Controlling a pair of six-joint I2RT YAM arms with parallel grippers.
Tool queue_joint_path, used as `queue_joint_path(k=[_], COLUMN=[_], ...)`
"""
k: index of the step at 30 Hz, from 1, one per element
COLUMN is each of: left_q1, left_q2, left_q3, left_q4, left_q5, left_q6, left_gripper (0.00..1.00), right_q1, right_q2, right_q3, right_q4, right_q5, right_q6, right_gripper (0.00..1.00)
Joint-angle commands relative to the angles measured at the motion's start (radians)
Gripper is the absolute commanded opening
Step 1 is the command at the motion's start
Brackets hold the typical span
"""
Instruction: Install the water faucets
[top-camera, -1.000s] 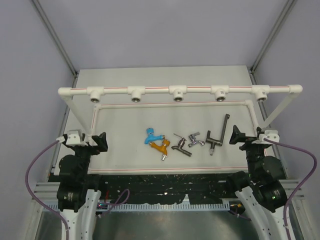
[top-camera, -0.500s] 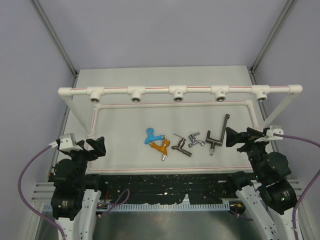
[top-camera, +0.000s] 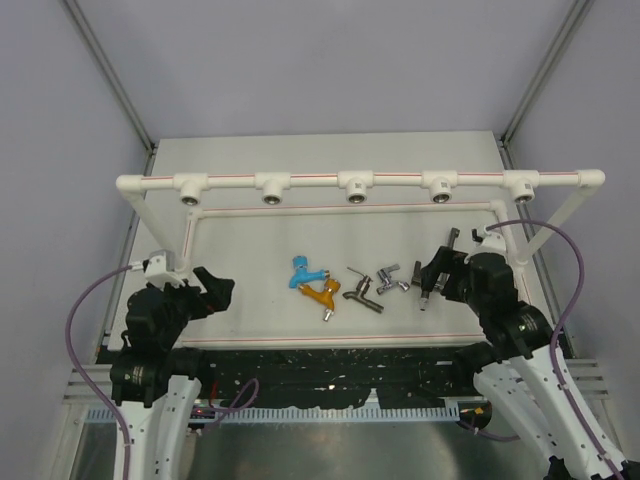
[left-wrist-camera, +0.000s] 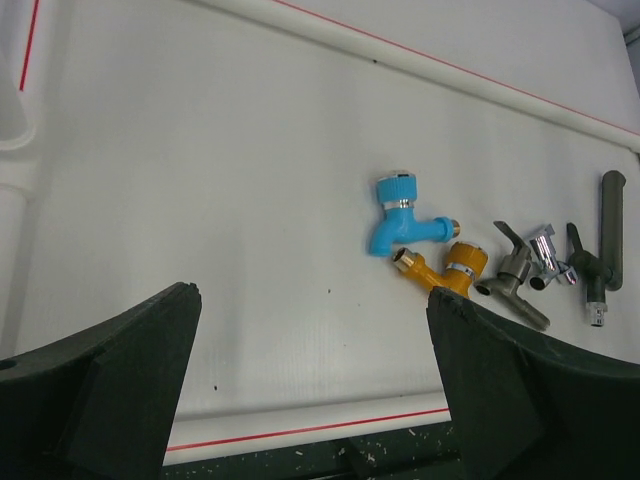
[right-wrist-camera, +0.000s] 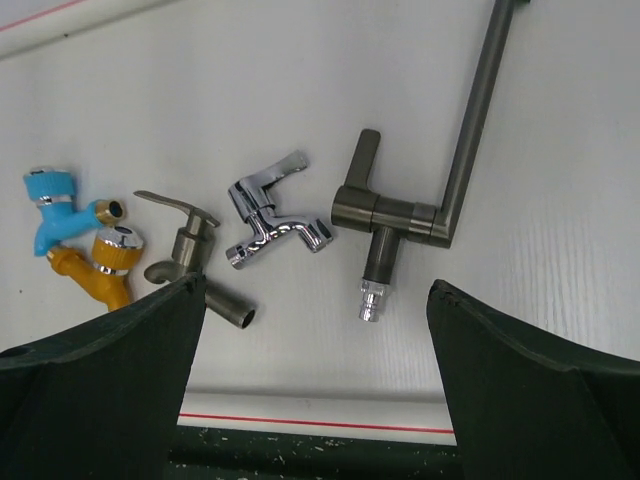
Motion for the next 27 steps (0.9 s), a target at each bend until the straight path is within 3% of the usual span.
queue_joint_path(k=[1, 12, 20, 27], left_q1=[-0.005, -0.014, -0.031, -0.031], left_q2=[0.011, -0.021, -0.016, -0.005], left_q3=[-0.034, -0.051, -0.111, -0.114], left_q4=[0.025, 0.042, 0.111, 0.119], left_q5=[0.041, -0.041, -0.026, -0.010], left_q6=[-0.026, 0.040, 0.018, 0.023], left_gripper=[1.00, 1.00, 1.00, 1.00], right_q1=[0.003, -0.032, -0.244, -0.283], right_q2=[0.070, 0.194, 0.454, 0.591], right_q3=[-0.037, -0.126, -0.118, -0.106], right_q4=[0.035, 0.257, 0.400, 0.475], right_q5=[0.015, 0.152, 0.041, 0.050], right_q6=[0.075, 0.097, 0.089, 0.121], right_gripper=[0.95, 1.00, 0.91, 0.84])
